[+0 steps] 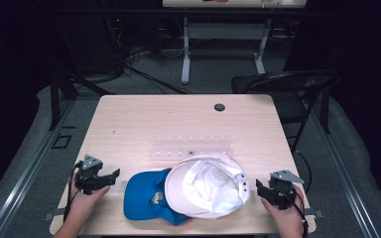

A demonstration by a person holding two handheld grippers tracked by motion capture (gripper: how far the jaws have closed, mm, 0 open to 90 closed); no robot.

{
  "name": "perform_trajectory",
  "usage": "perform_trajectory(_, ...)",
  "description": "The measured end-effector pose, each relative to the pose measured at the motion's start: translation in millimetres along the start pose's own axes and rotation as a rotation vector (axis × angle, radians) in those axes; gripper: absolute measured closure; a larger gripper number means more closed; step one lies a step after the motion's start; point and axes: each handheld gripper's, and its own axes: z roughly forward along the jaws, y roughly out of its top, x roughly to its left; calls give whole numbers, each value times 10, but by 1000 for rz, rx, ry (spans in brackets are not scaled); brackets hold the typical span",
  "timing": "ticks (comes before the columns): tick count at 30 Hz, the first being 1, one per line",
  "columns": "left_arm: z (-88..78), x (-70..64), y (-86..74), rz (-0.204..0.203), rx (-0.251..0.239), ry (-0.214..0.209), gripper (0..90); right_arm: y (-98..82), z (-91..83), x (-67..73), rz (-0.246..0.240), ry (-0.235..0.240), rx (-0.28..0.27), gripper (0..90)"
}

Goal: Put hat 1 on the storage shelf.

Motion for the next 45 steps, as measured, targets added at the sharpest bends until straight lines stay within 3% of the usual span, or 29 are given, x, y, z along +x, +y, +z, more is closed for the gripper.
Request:
perform_trajectory(5, -21, -31, 12, 6, -5, 6, 266, 7, -71, 34, 56, 8, 40, 529)
perform_trajectory(7, -38, -32, 18, -13, 1, -13, 282, 8, -95, 36, 62, 10, 43, 539)
perform_trajectory(17, -81, -45, 29, -17, -17, -9, 292, 34, -233, 51, 86, 41, -18, 541)
perform_trajectory(20, -101, -64, 39, -1, -10, -9, 327, 50, -258, 51, 91, 46, -24, 547)
perform_trajectory(25, -124, -88, 36, 12, -3, -19, 375, 136, -315, 100, 99, 101, 24, 542)
perform_trajectory(31, -121, -72, 18, -14, -1, -36, 394, 250, -353, 139, 105, 131, 65, 544)
perform_trajectory(37, -127, -71, 19, -9, -3, -35, 394, 424, -473, 151, 127, 173, 146, 544)
perform_trajectory(40, -126, -72, 19, -8, -3, -34, 394, 464, -509, 157, 137, 186, 156, 544)
perform_trajectory(45, -117, -77, 15, -11, -1, -37, 394, 520, -521, 154, 160, 250, 181, 544)
